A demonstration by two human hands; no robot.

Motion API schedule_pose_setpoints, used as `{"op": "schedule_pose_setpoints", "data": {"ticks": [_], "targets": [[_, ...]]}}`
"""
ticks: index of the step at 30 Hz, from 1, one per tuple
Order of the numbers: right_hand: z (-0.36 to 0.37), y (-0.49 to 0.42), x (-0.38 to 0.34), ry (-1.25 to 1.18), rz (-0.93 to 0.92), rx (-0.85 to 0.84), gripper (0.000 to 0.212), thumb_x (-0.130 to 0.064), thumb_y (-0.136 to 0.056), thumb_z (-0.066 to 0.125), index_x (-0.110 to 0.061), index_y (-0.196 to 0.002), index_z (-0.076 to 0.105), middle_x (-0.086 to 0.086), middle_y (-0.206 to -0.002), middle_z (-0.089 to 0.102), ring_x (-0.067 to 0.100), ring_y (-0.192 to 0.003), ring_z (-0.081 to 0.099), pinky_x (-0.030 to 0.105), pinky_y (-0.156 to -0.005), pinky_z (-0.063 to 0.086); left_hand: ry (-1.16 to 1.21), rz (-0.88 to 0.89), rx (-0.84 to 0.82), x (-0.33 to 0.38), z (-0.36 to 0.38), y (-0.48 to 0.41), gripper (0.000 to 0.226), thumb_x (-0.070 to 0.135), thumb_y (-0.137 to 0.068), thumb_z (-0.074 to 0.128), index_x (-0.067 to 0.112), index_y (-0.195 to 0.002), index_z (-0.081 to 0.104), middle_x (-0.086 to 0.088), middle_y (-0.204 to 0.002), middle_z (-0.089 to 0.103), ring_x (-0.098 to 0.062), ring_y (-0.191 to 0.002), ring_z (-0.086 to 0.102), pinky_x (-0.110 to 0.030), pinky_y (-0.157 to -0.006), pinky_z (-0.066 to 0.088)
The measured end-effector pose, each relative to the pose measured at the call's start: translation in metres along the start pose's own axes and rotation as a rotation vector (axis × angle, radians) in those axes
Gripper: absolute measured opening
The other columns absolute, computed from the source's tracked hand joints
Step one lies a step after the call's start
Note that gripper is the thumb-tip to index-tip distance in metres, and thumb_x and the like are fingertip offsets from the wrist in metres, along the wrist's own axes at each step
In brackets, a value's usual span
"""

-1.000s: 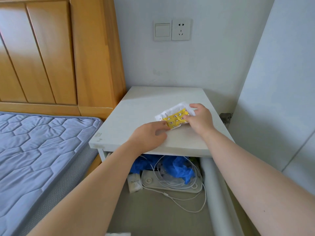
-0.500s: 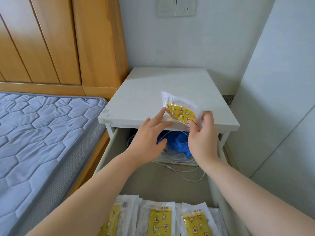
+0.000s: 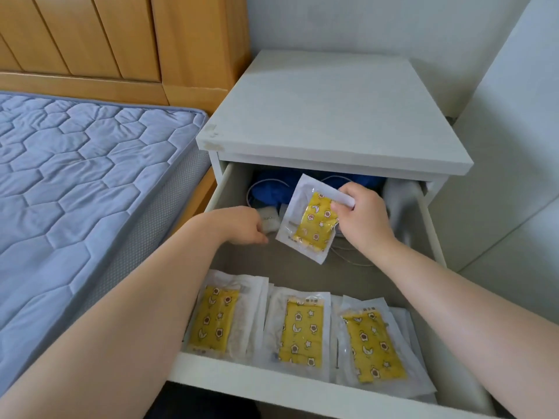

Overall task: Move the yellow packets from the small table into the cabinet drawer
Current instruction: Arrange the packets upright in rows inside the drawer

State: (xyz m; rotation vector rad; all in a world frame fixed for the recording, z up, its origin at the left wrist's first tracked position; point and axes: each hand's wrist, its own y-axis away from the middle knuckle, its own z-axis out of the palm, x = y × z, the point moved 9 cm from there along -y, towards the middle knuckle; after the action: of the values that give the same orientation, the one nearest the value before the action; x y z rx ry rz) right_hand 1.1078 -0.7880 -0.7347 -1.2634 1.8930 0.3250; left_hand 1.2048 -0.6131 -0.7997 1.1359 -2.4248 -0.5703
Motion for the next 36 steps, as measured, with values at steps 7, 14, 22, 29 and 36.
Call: {"op": "schedule_pose_setpoints", "data": {"ticks": [7,14,22,29,36], "targets": [[0.069,0.075,0.016,-0.091,0.41,-1.054,0.013,-0.002,-0.092,0.055,-0.001,-0.08,0.059,0.013,-0.068,0.066,0.016,-0.049,0.061,0.024,-0.046,0.05,-0.145,0.053,-0.118,0.013,0.016,0.002,0.037,0.037,-0.099,0.044,0.013,-0.118,0.065,-0.005,-0.113,0.066,-0.02,-0.102,0.06,-0.036,-0.096,0.045],[0.087,0.086,0.014,0.619,-0.072,-1.061,0.046,-0.051,-0.076,0.071,-0.008,-0.091,0.068,0.0,-0.074,0.058,0.014,-0.063,0.05,0.025,-0.053,0.037,-0.108,0.254,-0.653,0.071,0.073,0.038,0.056,0.045,-0.089,0.06,0.022,-0.138,0.046,0.004,-0.133,0.057,-0.016,-0.119,0.055,-0.035,-0.106,0.04],[0.083,0.118,0.043,0.829,0.029,-1.478,0.074,-0.06,-0.08,0.061,-0.018,-0.137,0.042,0.002,-0.13,0.057,0.024,-0.114,0.057,0.034,-0.093,0.048,-0.244,0.296,-0.62,0.093,0.095,0.033,0.056,0.038,-0.087,0.066,0.019,-0.137,0.047,0.0,-0.133,0.056,-0.019,-0.12,0.051,-0.025,-0.094,0.035],[0.07,0.103,0.03,0.5,0.133,-1.401,0.085,-0.048,-0.084,0.064,-0.017,-0.151,0.021,0.0,-0.151,0.035,0.019,-0.132,0.041,0.041,-0.106,0.041,-0.187,0.345,-0.653,0.095,0.096,0.036,0.053,0.038,-0.084,0.07,0.026,-0.132,0.05,0.006,-0.132,0.057,-0.016,-0.12,0.051,-0.03,-0.105,0.035],[0.059,0.106,0.049,0.904,0.114,-1.392,0.087,-0.063,-0.08,0.058,-0.018,-0.148,0.028,0.004,-0.145,0.043,0.026,-0.127,0.048,0.034,-0.098,0.043,-0.154,0.342,-0.553,0.101,0.088,0.035,0.06,0.037,-0.082,0.072,0.024,-0.135,0.047,0.005,-0.131,0.057,-0.016,-0.12,0.052,-0.026,-0.094,0.037]]}}
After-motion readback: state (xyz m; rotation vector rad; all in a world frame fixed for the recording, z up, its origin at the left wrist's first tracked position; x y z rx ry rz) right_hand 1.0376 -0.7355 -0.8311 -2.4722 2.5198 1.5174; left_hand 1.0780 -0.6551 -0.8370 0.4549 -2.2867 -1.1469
